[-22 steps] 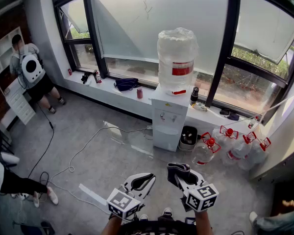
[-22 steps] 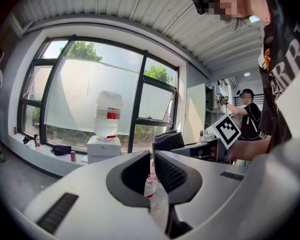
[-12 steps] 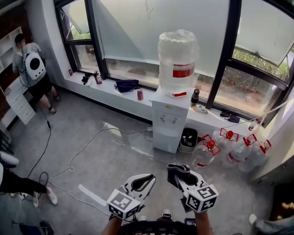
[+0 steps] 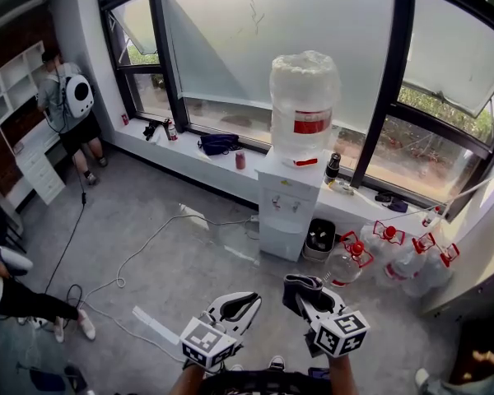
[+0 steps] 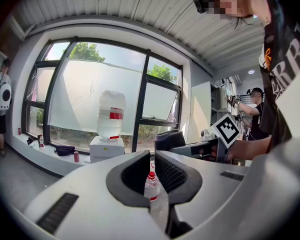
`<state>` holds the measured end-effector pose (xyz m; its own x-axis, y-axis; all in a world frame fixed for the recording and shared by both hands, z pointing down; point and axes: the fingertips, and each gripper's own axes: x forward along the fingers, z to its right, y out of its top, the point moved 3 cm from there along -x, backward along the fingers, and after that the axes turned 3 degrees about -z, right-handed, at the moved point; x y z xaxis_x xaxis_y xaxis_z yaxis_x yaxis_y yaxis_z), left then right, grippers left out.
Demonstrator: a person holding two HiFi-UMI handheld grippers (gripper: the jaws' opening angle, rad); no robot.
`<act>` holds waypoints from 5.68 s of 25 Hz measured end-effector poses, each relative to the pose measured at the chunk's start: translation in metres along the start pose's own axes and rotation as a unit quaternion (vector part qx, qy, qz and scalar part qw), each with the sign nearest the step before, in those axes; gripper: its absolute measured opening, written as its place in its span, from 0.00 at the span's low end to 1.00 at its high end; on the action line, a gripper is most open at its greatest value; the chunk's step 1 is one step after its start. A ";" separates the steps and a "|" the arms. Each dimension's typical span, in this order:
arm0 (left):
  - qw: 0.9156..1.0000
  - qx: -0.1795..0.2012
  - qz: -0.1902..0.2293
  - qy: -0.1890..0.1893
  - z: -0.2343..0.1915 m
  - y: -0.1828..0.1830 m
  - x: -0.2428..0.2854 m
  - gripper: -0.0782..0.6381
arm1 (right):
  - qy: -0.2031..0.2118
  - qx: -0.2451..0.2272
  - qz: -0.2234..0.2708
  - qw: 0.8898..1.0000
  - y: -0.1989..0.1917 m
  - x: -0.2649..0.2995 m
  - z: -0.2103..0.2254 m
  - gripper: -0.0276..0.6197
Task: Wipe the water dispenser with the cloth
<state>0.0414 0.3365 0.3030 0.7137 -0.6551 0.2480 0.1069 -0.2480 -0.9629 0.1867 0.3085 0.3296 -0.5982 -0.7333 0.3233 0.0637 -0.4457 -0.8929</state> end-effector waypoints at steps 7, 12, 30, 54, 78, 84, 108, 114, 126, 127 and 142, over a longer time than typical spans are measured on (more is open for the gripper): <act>1.000 0.000 0.005 0.025 0.000 0.010 0.026 0.17 | 0.012 0.004 -0.004 1.000 0.007 -0.004 0.032 0.22; 0.998 0.022 -0.007 0.058 0.001 0.009 0.035 0.17 | 0.024 0.009 0.000 1.000 0.007 -0.006 0.053 0.22; 0.998 -0.006 -0.015 0.053 -0.054 0.010 0.062 0.17 | 0.039 0.033 -0.011 0.999 0.012 0.056 0.069 0.22; 0.996 0.018 -0.024 -0.087 -0.352 0.036 0.117 0.17 | -0.080 0.046 -0.008 0.996 0.109 0.346 0.065 0.22; 1.000 0.009 -0.025 -0.001 -0.393 0.082 0.217 0.17 | -0.108 0.207 -0.041 0.971 0.150 0.504 0.242 0.22; 0.998 0.004 -0.046 0.050 -0.406 0.071 0.215 0.17 | -0.128 0.292 -0.043 0.947 0.135 0.529 0.277 0.22; 0.997 0.021 -0.068 -0.004 -0.384 0.078 0.256 0.17 | -0.228 0.373 0.029 0.899 0.098 0.394 0.391 0.22; 0.997 0.029 -0.069 -0.025 -0.375 0.082 0.261 0.17 | -0.279 0.366 0.037 0.887 0.089 0.344 0.418 0.22; 0.995 0.038 -0.057 -0.066 -0.375 0.061 0.254 0.17 | -0.237 0.233 -0.007 0.943 0.112 0.354 0.355 0.21; 0.995 0.038 -0.057 -0.068 -0.376 0.058 0.252 0.17 | -0.225 0.221 -0.015 0.949 0.111 0.361 0.344 0.21; 0.994 0.045 -0.053 -0.081 -0.423 -0.013 0.227 0.17 | -0.155 0.020 -0.105 0.982 0.060 0.513 0.236 0.21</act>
<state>-0.0907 -0.1113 0.4168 0.7967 -0.5024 0.3358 0.2446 -0.2400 -0.9394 0.0725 -0.2159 0.5156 -0.3301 -0.7414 0.5843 0.0000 -0.6190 -0.7854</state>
